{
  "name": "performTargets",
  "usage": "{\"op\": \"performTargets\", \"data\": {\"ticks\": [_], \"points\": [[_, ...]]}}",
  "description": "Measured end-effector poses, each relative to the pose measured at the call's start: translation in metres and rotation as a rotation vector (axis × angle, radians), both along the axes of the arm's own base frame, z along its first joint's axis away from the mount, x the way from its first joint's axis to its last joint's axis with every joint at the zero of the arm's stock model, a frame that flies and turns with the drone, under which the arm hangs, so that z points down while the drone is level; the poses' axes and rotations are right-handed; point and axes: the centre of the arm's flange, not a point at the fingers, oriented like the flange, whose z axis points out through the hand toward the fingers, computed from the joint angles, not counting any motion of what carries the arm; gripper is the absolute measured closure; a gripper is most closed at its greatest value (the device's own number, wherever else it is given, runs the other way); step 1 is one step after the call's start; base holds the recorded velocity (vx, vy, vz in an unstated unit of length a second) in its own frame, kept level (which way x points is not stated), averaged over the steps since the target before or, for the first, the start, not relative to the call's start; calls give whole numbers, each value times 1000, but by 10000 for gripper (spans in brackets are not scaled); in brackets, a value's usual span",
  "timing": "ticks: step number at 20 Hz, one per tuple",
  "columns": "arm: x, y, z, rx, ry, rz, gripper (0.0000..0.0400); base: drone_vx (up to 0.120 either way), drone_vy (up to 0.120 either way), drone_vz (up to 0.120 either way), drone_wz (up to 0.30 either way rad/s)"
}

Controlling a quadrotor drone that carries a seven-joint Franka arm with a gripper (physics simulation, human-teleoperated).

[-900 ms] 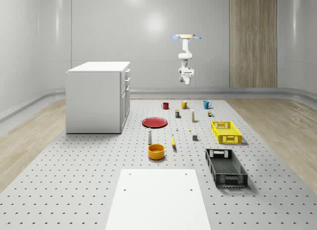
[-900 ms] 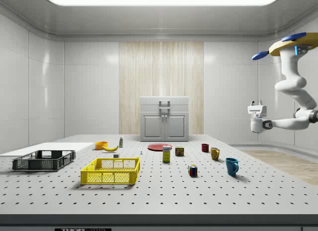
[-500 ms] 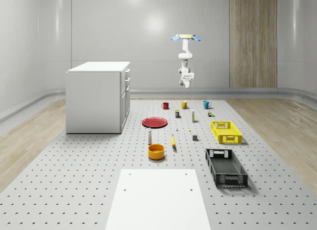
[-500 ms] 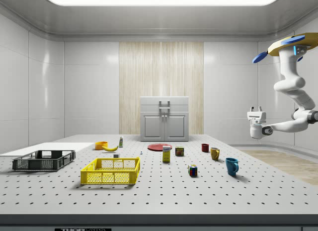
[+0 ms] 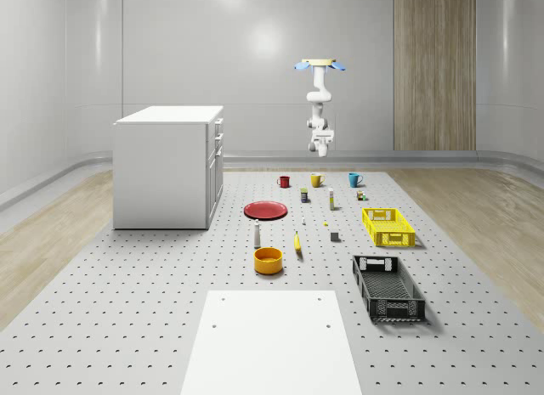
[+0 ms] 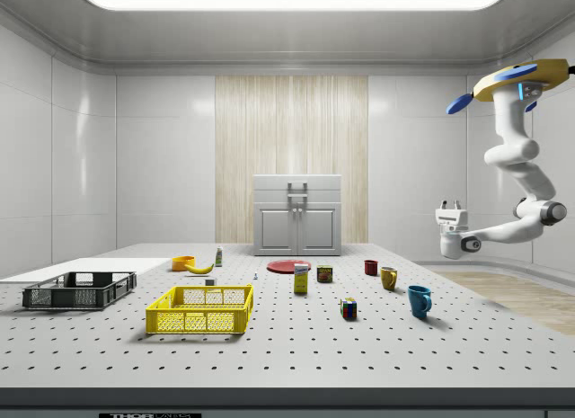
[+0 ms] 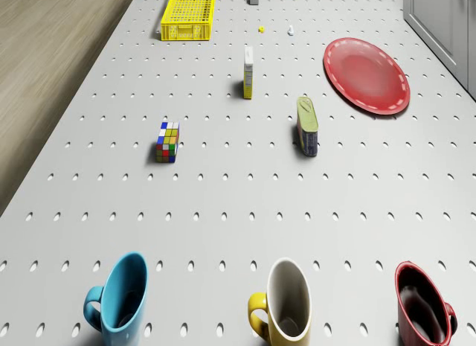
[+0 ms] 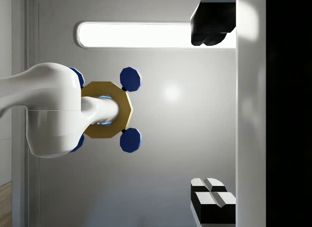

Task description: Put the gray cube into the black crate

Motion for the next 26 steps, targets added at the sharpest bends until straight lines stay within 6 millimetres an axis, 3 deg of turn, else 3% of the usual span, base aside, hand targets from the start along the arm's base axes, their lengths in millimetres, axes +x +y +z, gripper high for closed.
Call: {"op": "performTargets", "data": {"ticks": [26], "points": [[-1,1,5,-6,-20,0,0,120,0,0,0]]}}
